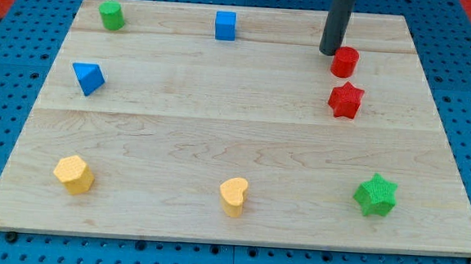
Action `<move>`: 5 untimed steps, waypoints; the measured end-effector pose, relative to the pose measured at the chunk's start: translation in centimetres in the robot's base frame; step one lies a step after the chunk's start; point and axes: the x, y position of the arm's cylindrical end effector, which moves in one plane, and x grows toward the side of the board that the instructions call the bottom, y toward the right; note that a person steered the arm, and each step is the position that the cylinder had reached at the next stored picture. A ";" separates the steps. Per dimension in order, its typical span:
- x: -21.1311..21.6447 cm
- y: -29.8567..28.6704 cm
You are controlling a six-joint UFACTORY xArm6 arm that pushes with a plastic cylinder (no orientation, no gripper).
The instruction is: Slide the red circle above the red star
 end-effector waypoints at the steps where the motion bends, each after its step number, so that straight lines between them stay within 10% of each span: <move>1: -0.7 -0.6; 5: -4.1 0.9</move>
